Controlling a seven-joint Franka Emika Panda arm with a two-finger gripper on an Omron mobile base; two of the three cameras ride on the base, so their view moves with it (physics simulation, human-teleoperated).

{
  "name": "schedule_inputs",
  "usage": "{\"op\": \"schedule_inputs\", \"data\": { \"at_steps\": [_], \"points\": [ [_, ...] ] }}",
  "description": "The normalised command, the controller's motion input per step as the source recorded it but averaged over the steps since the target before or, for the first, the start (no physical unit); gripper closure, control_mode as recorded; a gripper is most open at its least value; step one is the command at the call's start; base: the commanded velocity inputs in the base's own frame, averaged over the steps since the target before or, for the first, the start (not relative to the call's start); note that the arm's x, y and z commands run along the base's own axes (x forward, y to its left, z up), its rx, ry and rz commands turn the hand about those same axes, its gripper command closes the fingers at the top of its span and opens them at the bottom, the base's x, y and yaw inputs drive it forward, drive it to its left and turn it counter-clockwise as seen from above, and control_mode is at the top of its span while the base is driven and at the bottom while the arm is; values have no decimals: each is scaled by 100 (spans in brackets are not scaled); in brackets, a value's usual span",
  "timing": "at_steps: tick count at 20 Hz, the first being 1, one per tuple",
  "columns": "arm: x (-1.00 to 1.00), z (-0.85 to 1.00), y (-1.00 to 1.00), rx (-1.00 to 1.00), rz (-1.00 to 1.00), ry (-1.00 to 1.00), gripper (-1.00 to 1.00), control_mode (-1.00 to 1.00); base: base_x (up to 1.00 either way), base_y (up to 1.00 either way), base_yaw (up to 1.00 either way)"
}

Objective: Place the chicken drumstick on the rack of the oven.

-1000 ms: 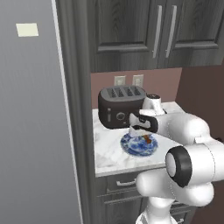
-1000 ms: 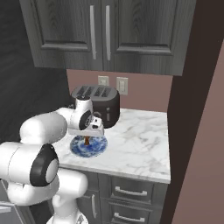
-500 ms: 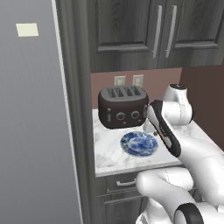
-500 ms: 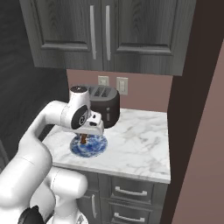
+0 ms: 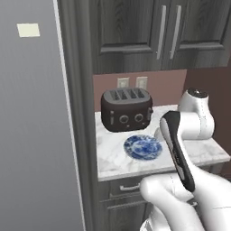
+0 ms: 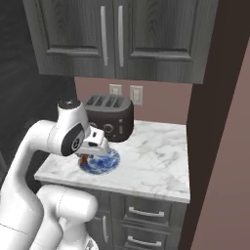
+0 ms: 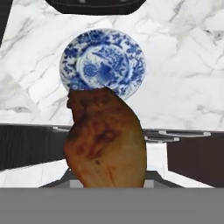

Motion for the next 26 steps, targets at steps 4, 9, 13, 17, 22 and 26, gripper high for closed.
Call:
{"op": "schedule_inputs", "data": {
  "at_steps": [4,9,13,17,22,26],
  "points": [
    [0,0,0,0,0,0,100,100,-100,1,-3],
    [0,0,0,0,0,0,100,100,-68,48,0],
    [0,0,0,0,0,0,100,100,-42,99,5],
    [0,0,0,0,0,0,100,100,-54,100,4],
    [0,0,0,0,0,0,100,100,-60,100,0],
    [0,0,0,0,0,0,100,100,-26,100,0]
  ]
}}
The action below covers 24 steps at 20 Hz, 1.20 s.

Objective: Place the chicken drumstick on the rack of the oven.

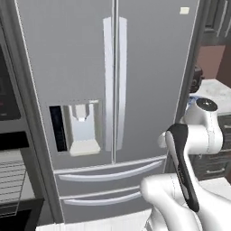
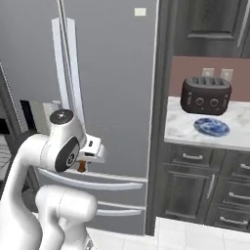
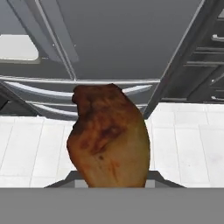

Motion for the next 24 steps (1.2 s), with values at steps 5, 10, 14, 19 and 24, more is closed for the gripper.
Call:
{"op": "schedule_inputs", "data": {
  "at_steps": [5,10,14,19,24],
  "points": [
    [0,0,0,0,0,0,100,100,3,100,13],
    [0,0,0,0,0,0,100,100,8,98,37],
    [0,0,0,0,0,0,100,100,22,61,63],
    [0,0,0,0,0,0,100,100,12,-17,78],
    [0,0,0,0,0,0,100,100,29,-27,82]
  ]
}}
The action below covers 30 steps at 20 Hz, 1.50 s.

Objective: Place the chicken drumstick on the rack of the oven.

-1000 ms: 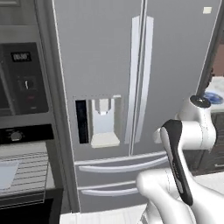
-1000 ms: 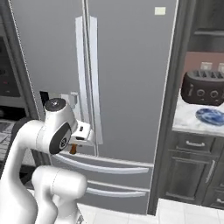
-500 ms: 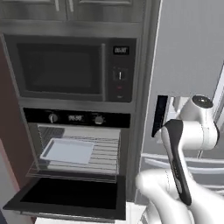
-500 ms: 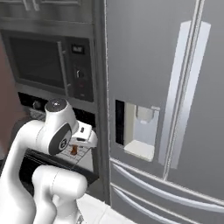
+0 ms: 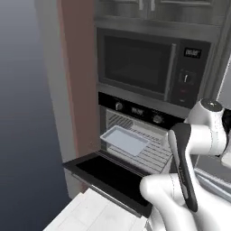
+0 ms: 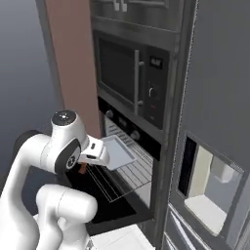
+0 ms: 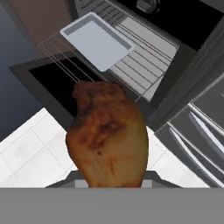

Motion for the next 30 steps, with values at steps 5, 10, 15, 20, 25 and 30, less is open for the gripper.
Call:
{"op": "schedule_inputs", "data": {
  "at_steps": [5,10,15,20,25,30],
  "points": [
    [0,0,0,0,0,0,100,100,5,-48,49],
    [0,0,0,0,0,0,100,100,0,26,-9],
    [0,0,0,0,0,0,100,100,0,62,-41],
    [0,0,0,0,0,0,100,100,10,92,-52],
    [0,0,0,0,0,0,100,100,39,94,-53],
    [0,0,0,0,0,0,100,100,44,76,-45]
  ]
}}
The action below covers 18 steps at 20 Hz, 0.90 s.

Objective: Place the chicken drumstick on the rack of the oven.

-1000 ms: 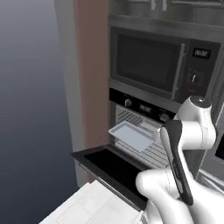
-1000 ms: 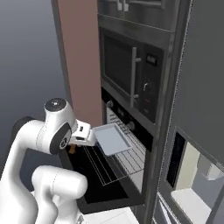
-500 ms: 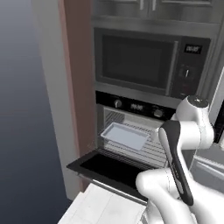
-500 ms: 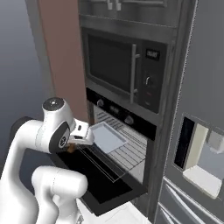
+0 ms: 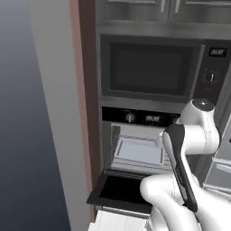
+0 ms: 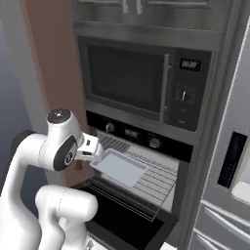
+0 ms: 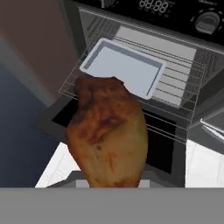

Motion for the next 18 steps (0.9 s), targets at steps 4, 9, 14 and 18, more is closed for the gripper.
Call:
{"op": "schedule_inputs", "data": {
  "at_steps": [4,9,14,18],
  "points": [
    [0,0,0,0,0,0,100,100,39,97,-48],
    [0,0,0,0,0,0,100,100,38,93,-46],
    [0,0,0,0,0,0,100,100,61,4,-28],
    [0,0,0,0,0,0,100,100,65,-28,-9]
  ]
}}
